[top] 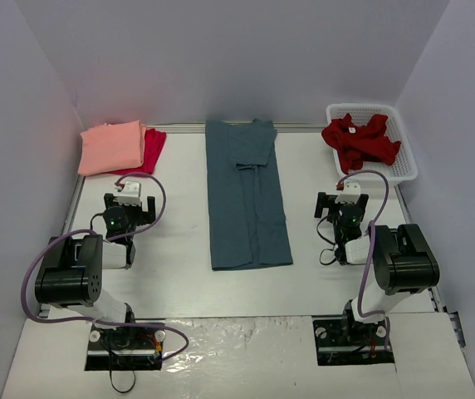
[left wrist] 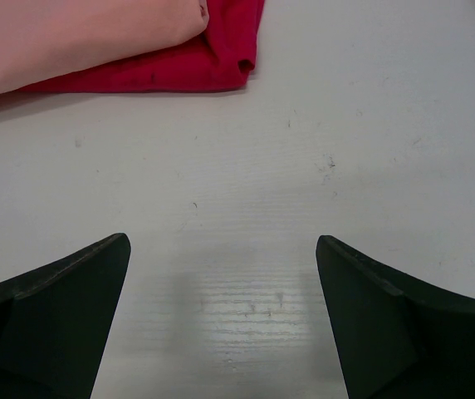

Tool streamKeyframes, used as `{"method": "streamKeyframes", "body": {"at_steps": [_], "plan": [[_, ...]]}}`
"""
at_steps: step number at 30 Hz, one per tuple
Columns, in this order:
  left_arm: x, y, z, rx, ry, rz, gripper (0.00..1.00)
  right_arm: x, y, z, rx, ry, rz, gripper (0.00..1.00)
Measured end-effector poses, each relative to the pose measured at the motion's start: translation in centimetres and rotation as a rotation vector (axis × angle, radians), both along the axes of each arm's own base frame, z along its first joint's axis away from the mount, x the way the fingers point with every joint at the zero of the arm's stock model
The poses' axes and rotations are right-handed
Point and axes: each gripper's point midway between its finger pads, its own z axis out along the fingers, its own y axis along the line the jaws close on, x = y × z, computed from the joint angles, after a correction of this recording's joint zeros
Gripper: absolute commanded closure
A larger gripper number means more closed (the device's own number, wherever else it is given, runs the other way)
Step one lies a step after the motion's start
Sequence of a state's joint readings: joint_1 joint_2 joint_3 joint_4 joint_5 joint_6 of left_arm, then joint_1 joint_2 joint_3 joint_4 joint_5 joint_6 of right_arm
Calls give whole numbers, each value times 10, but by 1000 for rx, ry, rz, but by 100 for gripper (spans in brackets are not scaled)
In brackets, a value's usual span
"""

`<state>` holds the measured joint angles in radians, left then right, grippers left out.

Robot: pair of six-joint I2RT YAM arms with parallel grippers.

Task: Fold and stack the t-shirts
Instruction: Grab the bottom of the folded rectangular tshirt with both arms

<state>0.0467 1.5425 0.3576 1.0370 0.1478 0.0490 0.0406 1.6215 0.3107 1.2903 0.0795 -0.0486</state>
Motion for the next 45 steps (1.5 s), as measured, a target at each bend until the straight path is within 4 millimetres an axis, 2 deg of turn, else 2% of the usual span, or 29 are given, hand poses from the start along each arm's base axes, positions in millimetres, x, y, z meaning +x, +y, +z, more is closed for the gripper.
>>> {"method": "streamKeyframes", "body": {"at_steps": [29, 45], "plan": [[0, 0, 0, 0, 0, 0, 6, 0, 0, 0, 0, 0, 0, 0], [-1, 8, -2, 11, 9, 65, 6, 1, -2, 1, 7, -5, -8, 0]]}}
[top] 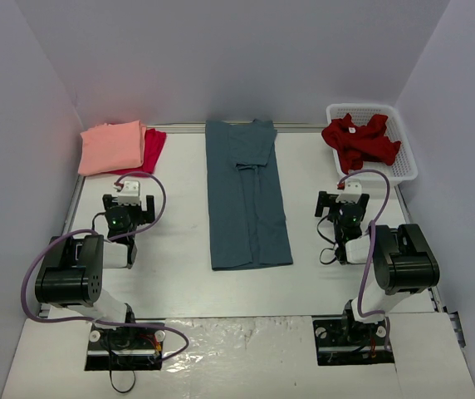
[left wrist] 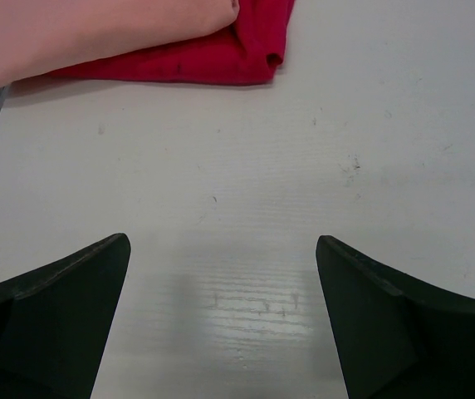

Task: Fold and stack the t-shirts
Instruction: Grab the bottom of the folded rectangular tshirt with both arms

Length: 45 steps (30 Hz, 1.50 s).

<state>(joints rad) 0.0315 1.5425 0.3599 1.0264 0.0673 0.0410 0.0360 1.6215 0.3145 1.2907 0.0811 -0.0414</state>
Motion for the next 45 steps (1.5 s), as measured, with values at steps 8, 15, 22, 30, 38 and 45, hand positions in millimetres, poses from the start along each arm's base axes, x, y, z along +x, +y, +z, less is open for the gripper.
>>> {"method": "streamKeyframes", "body": {"at_steps": [8, 15, 22, 30, 38, 45], "plan": [[1, 2, 2, 2, -4, 19, 6, 18, -4, 19, 1, -47, -26, 0], [0, 0, 11, 1, 4, 10, 6, 28, -1, 35, 2, -28, -23, 0], [5, -4, 43, 15, 1, 36, 6, 51, 20, 84, 67, -40, 62, 0], [1, -13, 111, -82, -5, 193, 6, 61, 75, 111, 231, 76, 260, 0], [-26, -35, 134, -263, 37, 240, 6, 29, 122, 91, 417, 280, 397, 0], [-49, -61, 151, -288, 91, 147, 6, 10, 136, 99, 560, 338, 388, 0]]}}
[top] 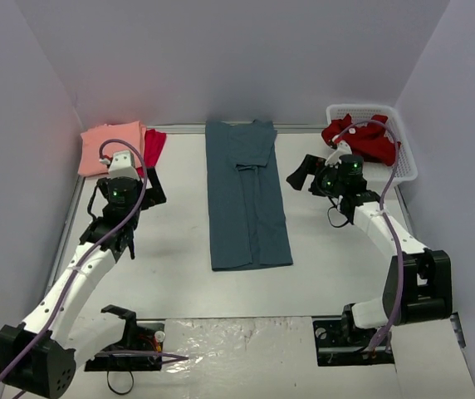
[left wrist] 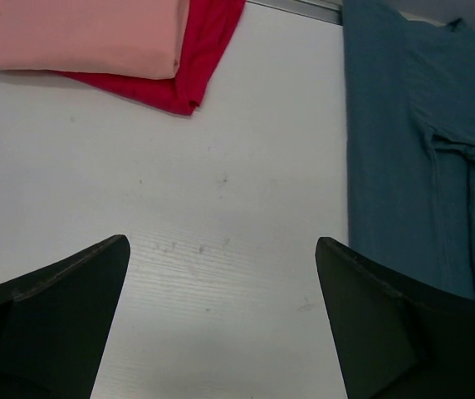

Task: Fold and stack the t-shirts
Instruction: Grab the bottom of the folded rectangular tshirt with both arms

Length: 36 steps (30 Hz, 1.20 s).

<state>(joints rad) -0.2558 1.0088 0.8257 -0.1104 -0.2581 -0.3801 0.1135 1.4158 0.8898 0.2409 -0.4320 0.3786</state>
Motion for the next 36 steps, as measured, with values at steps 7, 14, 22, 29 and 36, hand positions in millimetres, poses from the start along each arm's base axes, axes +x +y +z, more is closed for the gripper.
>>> {"method": "streamKeyframes", "body": {"at_steps": [7, 14, 22, 29, 36], "plan": [[-22, -15, 30, -35, -86, -62, 6, -29, 10, 48, 45, -148, 23, 0], [-40, -8, 8, -77, -126, -27, 6, -31, 18, 21, 65, -52, 59, 0], [-41, -27, -17, -134, -56, -101, 6, -51, 20, 11, 78, -2, 89, 0], [-45, -36, -15, -201, -59, -122, 6, -65, 23, -6, 119, 63, 98, 0], [-53, -39, -5, -260, -90, -129, 6, -84, 37, -21, 252, 141, 127, 0]]}}
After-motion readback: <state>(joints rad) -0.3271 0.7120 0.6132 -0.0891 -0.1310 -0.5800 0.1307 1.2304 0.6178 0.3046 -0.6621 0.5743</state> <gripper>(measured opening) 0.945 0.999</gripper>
